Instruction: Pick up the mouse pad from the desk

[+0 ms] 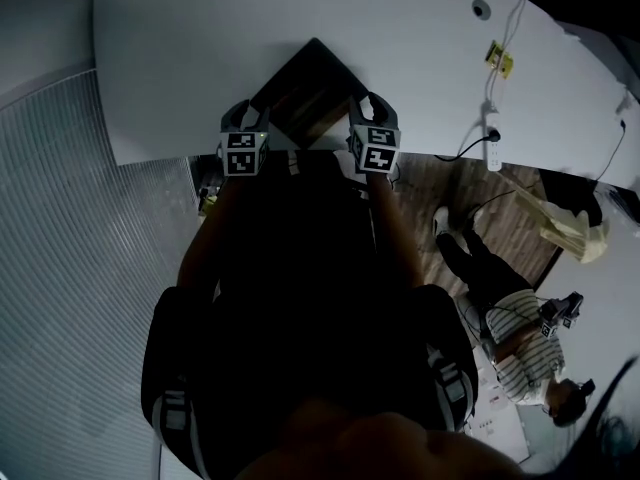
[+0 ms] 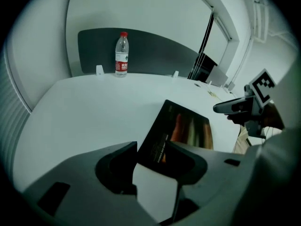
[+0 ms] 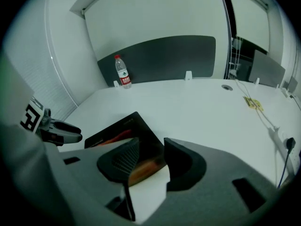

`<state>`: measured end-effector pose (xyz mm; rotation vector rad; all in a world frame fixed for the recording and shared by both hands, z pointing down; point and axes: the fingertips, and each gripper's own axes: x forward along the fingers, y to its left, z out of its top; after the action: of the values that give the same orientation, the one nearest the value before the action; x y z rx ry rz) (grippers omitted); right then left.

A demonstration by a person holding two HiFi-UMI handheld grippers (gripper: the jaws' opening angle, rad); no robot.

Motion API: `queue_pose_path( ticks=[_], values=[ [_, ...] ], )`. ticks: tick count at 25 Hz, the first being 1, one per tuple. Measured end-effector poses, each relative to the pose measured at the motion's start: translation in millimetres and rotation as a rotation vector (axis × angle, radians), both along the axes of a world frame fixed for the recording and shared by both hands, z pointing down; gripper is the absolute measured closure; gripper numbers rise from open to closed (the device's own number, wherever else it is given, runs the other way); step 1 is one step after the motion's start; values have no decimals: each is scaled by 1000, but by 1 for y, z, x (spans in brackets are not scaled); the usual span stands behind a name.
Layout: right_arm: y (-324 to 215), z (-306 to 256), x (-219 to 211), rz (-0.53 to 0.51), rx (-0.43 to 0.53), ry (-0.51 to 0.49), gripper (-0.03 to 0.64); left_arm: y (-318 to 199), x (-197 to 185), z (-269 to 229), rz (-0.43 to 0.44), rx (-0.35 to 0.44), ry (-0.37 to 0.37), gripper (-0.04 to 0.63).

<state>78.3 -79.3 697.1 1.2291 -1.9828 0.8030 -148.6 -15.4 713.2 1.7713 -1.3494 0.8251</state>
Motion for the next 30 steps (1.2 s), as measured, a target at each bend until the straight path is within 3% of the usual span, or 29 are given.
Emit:
queue_pose_path(
  ticks=[12,30],
  values=[
    [1,51,20,33,-118,84,428,0,-2,38,40,-83,-25,414],
    [0,66,10,-5,-154,126,419,0,-7,48,31,-110,-28,411]
  ],
)
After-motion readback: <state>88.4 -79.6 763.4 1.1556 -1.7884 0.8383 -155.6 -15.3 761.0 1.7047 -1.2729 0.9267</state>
